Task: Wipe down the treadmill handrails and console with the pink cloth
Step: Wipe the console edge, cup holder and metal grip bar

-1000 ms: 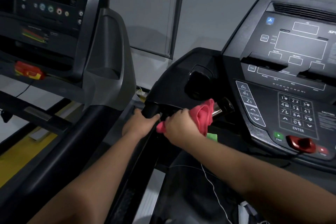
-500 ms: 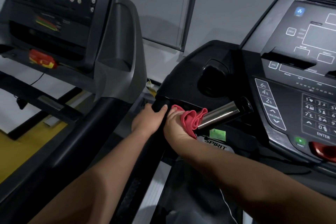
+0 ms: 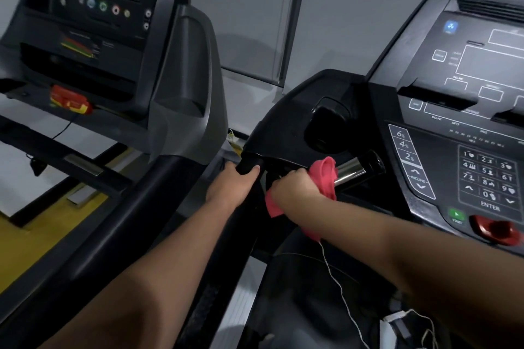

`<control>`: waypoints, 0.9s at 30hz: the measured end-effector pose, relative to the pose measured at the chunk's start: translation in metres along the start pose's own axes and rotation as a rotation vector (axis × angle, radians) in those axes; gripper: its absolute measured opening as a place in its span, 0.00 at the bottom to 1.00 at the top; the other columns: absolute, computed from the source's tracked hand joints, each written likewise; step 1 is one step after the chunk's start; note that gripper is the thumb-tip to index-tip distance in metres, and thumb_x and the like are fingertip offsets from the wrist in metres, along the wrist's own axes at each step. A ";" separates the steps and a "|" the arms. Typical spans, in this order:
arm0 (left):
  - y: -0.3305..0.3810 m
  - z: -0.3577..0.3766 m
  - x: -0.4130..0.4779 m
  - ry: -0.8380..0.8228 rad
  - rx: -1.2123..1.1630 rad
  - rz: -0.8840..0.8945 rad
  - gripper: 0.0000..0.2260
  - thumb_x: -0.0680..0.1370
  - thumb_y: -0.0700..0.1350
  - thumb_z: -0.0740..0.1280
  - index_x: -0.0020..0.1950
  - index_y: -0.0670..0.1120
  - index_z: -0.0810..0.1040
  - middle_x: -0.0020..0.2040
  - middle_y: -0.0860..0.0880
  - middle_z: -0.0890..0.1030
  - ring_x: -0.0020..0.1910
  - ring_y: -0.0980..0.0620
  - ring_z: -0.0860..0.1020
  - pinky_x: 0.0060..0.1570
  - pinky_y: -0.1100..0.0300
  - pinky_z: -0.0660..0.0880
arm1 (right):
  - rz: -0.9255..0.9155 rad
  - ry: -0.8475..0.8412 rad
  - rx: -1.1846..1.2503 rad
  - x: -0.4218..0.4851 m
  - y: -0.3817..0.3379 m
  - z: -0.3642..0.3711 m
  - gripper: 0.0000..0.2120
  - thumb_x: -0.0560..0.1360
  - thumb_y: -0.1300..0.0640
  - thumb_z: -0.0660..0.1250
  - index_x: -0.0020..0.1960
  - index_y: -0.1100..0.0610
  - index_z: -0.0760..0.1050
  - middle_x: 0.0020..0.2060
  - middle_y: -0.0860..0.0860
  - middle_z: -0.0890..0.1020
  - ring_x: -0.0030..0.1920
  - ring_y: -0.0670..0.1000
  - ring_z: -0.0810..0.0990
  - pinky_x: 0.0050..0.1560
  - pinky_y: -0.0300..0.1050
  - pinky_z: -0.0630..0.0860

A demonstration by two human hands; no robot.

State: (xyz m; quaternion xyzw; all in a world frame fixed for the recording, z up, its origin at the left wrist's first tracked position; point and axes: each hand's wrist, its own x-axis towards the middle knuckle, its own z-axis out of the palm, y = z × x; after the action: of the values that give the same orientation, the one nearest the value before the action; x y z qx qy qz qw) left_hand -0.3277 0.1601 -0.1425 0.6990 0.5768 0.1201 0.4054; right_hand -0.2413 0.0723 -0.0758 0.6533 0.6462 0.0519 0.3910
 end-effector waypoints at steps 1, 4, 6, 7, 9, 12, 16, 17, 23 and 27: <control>0.000 0.000 0.000 0.003 0.000 0.005 0.29 0.74 0.66 0.59 0.65 0.47 0.68 0.52 0.49 0.79 0.48 0.47 0.78 0.41 0.56 0.73 | -0.007 -0.007 0.058 -0.006 0.006 -0.001 0.20 0.79 0.55 0.59 0.69 0.60 0.66 0.65 0.56 0.74 0.64 0.59 0.73 0.60 0.51 0.69; 0.000 -0.001 -0.002 0.007 0.000 0.021 0.26 0.75 0.65 0.59 0.63 0.48 0.69 0.48 0.51 0.78 0.44 0.50 0.77 0.36 0.58 0.69 | -0.072 -0.012 0.160 -0.014 0.026 -0.003 0.17 0.75 0.51 0.64 0.62 0.55 0.71 0.54 0.51 0.79 0.55 0.55 0.79 0.47 0.49 0.74; 0.000 -0.001 -0.001 0.004 0.001 0.022 0.26 0.75 0.65 0.59 0.63 0.48 0.69 0.47 0.51 0.78 0.44 0.50 0.77 0.37 0.58 0.69 | -0.088 -0.084 0.288 -0.016 0.047 -0.007 0.18 0.74 0.44 0.64 0.58 0.54 0.75 0.49 0.50 0.81 0.51 0.54 0.80 0.46 0.47 0.76; 0.000 0.000 -0.001 0.004 -0.004 0.019 0.26 0.75 0.65 0.59 0.63 0.48 0.69 0.46 0.52 0.78 0.43 0.50 0.77 0.36 0.58 0.69 | -0.077 -0.113 0.351 -0.019 0.061 -0.009 0.22 0.73 0.39 0.64 0.57 0.55 0.76 0.50 0.51 0.81 0.50 0.54 0.80 0.47 0.46 0.76; 0.000 -0.001 0.000 0.000 -0.019 0.019 0.25 0.75 0.65 0.59 0.62 0.48 0.69 0.45 0.53 0.78 0.42 0.52 0.78 0.34 0.59 0.69 | -0.026 -0.180 0.383 -0.029 0.086 -0.014 0.29 0.71 0.32 0.62 0.58 0.55 0.75 0.52 0.50 0.81 0.51 0.53 0.79 0.48 0.44 0.74; 0.001 0.000 0.002 -0.007 -0.006 0.016 0.24 0.75 0.64 0.59 0.62 0.48 0.68 0.46 0.52 0.78 0.42 0.51 0.78 0.34 0.58 0.70 | 0.057 -0.219 0.302 -0.036 0.102 -0.008 0.36 0.64 0.24 0.60 0.57 0.52 0.75 0.49 0.47 0.80 0.49 0.53 0.79 0.45 0.44 0.72; 0.007 0.005 0.001 0.044 0.135 0.024 0.26 0.76 0.63 0.56 0.64 0.46 0.66 0.50 0.48 0.79 0.43 0.48 0.77 0.34 0.57 0.69 | 0.048 0.070 0.142 -0.033 0.077 0.013 0.37 0.64 0.23 0.51 0.49 0.52 0.77 0.40 0.49 0.81 0.43 0.55 0.81 0.39 0.43 0.75; 0.008 0.006 0.001 0.063 0.181 0.027 0.26 0.77 0.63 0.55 0.65 0.45 0.65 0.50 0.46 0.78 0.43 0.47 0.76 0.34 0.57 0.69 | 0.027 0.144 0.126 -0.032 0.069 0.016 0.34 0.66 0.26 0.51 0.49 0.53 0.76 0.39 0.49 0.80 0.41 0.54 0.81 0.37 0.42 0.72; 0.007 0.007 0.003 0.051 0.187 0.019 0.28 0.77 0.64 0.54 0.67 0.44 0.65 0.54 0.45 0.78 0.44 0.47 0.74 0.37 0.56 0.69 | -0.033 0.246 0.003 -0.002 0.011 0.018 0.13 0.78 0.53 0.59 0.60 0.57 0.72 0.54 0.52 0.79 0.52 0.55 0.79 0.42 0.46 0.68; 0.006 0.006 0.001 0.023 0.133 0.003 0.28 0.78 0.64 0.52 0.70 0.46 0.64 0.61 0.46 0.76 0.56 0.44 0.76 0.45 0.55 0.67 | -0.004 0.181 -0.108 0.022 -0.017 0.019 0.16 0.79 0.61 0.57 0.66 0.63 0.68 0.61 0.59 0.73 0.58 0.58 0.76 0.53 0.50 0.74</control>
State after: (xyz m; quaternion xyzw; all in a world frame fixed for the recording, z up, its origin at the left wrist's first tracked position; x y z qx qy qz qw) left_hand -0.3193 0.1584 -0.1419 0.7238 0.5871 0.0900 0.3511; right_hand -0.2404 0.0814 -0.1084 0.6225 0.6766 0.1448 0.3657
